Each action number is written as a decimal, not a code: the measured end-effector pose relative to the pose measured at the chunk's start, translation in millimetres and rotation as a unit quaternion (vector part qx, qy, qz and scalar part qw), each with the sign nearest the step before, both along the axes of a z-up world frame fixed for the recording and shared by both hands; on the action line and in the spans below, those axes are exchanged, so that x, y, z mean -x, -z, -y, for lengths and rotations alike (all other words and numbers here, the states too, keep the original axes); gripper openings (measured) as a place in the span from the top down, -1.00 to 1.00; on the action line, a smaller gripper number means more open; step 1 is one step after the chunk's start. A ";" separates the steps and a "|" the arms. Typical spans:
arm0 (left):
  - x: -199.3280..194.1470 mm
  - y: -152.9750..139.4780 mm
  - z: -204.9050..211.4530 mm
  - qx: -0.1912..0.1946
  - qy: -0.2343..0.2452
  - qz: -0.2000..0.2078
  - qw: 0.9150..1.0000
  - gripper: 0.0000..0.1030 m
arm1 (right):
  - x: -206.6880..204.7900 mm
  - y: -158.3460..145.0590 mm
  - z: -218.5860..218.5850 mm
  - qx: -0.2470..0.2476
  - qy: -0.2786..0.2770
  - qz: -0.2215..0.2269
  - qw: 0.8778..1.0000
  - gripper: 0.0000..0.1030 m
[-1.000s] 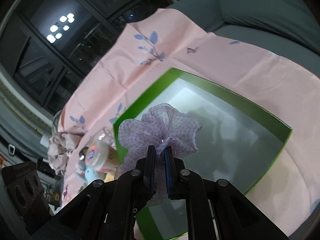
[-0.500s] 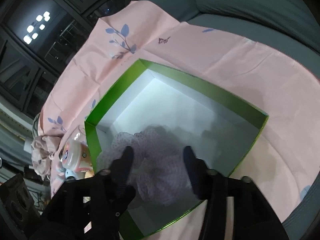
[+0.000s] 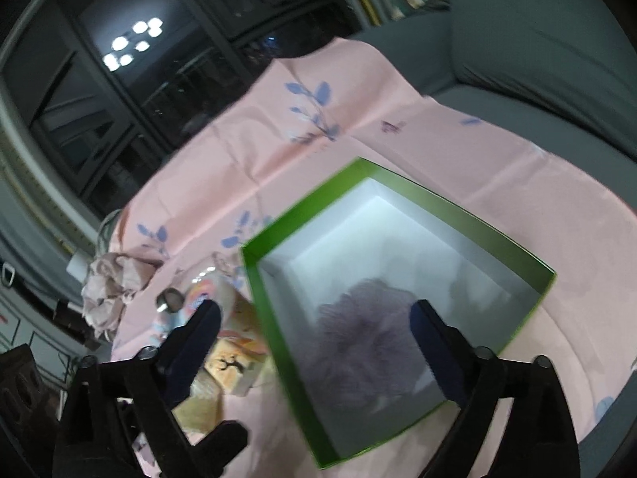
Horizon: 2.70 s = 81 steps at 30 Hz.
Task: Organize soft objects
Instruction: 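Move the right gripper back to the pile and grasp the mauve towel, then lift the mauve towel with the right gripper over the green box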
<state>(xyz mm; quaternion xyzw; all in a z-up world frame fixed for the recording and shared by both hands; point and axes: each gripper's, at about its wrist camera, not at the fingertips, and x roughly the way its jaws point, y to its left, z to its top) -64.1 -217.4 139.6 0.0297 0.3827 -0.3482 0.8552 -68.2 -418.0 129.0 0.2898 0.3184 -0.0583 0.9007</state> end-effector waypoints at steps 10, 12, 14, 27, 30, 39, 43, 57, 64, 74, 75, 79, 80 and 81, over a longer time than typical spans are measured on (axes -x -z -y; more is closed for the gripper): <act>1.9 -18.6 -85.0 -0.002 -0.110 0.032 0.993 -0.95 | -7.3 -31.8 -67.2 0.049 -0.090 0.050 0.993 -0.99; -0.2 -17.5 -103.8 -0.001 -0.141 0.034 0.989 -0.97 | -9.0 -34.2 -82.6 0.056 -0.108 0.052 0.991 -0.99; -2.5 -14.5 -122.7 -0.001 -0.167 0.032 0.985 -0.97 | -12.6 -35.6 -100.3 0.063 -0.134 0.056 0.987 -0.99; -26.4 35.7 -238.9 -0.021 -0.320 -0.012 0.947 -0.97 | -32.5 -17.0 -200.5 0.033 -0.274 0.037 0.960 -0.98; -31.9 50.4 -264.7 -0.014 -0.350 -0.033 0.936 -0.97 | -39.1 -8.2 -222.0 0.025 -0.299 0.022 0.954 -0.98; -39.6 75.5 -314.5 -0.014 -0.401 -0.072 0.913 -0.95 | -78.1 17.5 -308.0 0.022 -0.384 -0.056 0.921 -0.76; -45.3 86.6 -336.0 -0.002 -0.417 -0.111 0.902 -0.95 | -104.9 32.7 -348.2 0.016 -0.415 -0.104 0.904 -0.58; -57.1 109.5 -352.6 0.023 -0.399 -0.183 0.898 -0.90 | -143.6 97.7 -423.1 0.014 -0.469 -0.235 0.851 -0.20; -59.1 111.7 -349.2 0.021 -0.395 -0.179 0.901 -0.50 | -144.3 112.4 -423.5 -0.011 -0.486 -0.248 0.838 0.25; -53.0 106.7 -334.5 0.036 -0.357 -0.167 0.918 0.10 | -136.2 109.1 -413.3 -0.038 -0.489 -0.226 0.842 0.38; -51.5 104.3 -331.0 0.034 -0.351 -0.161 0.922 0.10 | -134.2 107.0 -409.8 -0.040 -0.487 -0.221 0.844 0.38; -38.8 86.4 -310.7 0.029 -0.325 -0.116 0.938 0.11 | -121.9 88.2 -391.5 -0.040 -0.477 -0.179 0.859 0.38; -34.1 79.5 -303.8 0.028 -0.316 -0.100 0.943 0.11 | -117.8 81.0 -383.6 -0.043 -0.472 -0.166 0.865 0.38; -32.3 75.0 -298.7 0.026 -0.310 -0.090 0.946 0.11 | -114.7 75.1 -376.8 -0.047 -0.468 -0.155 0.869 0.38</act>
